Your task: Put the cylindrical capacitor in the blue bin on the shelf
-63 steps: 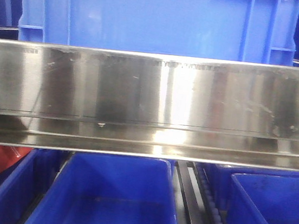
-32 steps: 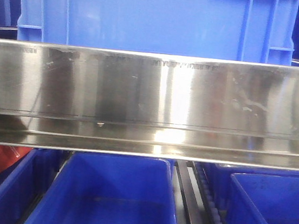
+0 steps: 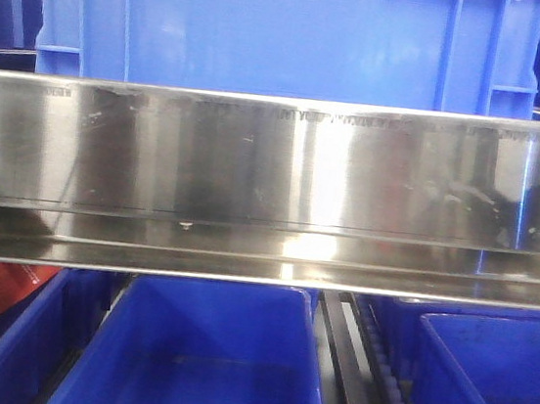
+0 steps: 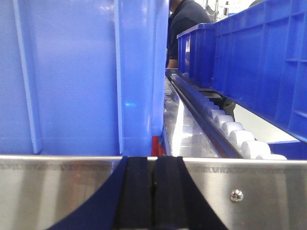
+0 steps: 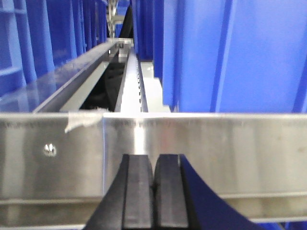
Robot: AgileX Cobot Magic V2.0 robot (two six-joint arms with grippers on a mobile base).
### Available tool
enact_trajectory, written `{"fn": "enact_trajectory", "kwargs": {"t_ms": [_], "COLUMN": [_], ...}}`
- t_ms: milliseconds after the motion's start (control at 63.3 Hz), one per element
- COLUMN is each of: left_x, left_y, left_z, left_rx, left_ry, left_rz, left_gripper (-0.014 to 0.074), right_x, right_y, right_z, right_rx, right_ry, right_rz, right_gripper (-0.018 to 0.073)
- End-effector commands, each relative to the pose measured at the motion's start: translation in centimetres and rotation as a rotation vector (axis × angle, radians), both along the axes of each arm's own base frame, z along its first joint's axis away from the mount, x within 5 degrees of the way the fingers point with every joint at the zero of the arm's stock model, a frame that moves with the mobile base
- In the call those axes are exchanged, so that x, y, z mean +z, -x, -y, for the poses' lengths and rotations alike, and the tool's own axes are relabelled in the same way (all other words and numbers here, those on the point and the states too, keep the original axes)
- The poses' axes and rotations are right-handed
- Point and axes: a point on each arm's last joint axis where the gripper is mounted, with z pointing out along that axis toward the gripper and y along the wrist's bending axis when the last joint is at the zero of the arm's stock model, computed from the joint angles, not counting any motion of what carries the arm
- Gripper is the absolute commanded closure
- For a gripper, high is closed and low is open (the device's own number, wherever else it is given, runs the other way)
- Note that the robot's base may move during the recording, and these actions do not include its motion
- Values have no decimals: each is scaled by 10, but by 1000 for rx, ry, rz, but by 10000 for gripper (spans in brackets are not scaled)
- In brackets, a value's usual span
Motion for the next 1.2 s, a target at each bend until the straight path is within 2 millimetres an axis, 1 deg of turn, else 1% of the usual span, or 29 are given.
{"fn": "enact_trajectory", "kwargs": {"t_ms": [0, 174, 348, 1185], "left_x": [3, 3, 3, 3], "left_y": [0, 0, 0, 0], "left_z": [0, 0, 0, 0], "left_rx": [2, 2, 2, 2], "left_ry": [5, 5, 5, 5], "left_rz": [24, 24, 24, 24], "left_gripper": [707, 707, 707, 707], "right_x": [3, 5, 8, 8], "right_y": [0, 0, 0, 0], "right_z": [0, 0, 0, 0], "right_rx": [-5, -1, -2, -2], "right_ry": [5, 72, 40, 38], "right_rz": [45, 62, 96, 98], "right_gripper": [715, 715, 715, 715]}}
